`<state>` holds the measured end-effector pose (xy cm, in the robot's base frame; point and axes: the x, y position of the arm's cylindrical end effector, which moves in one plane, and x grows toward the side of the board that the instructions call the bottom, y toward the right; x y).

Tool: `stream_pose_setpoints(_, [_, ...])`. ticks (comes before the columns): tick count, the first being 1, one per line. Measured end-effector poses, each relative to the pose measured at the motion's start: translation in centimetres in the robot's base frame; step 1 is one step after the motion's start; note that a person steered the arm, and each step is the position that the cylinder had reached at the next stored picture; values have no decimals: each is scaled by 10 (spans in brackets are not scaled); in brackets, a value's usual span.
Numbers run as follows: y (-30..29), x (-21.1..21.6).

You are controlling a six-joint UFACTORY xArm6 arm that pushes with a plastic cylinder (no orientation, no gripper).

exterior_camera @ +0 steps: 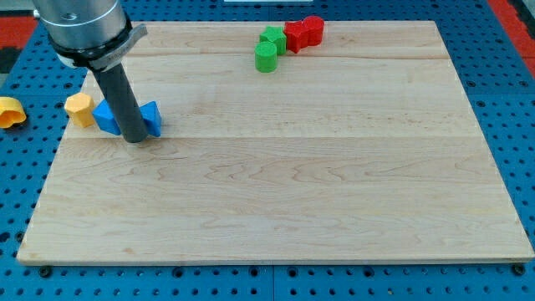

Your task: Slightly push the green circle towards up side

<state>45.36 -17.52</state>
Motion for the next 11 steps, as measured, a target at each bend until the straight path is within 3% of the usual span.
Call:
stream_pose_setpoints(1, [-34, 21])
stream_pose_setpoints(2, [-47, -3])
stream_pose_setpoints(5, [-9, -8])
stream_pose_setpoints(8, [-52, -21])
stream_pose_setpoints(9, [-30, -9])
stream_pose_setpoints(11, [32, -25])
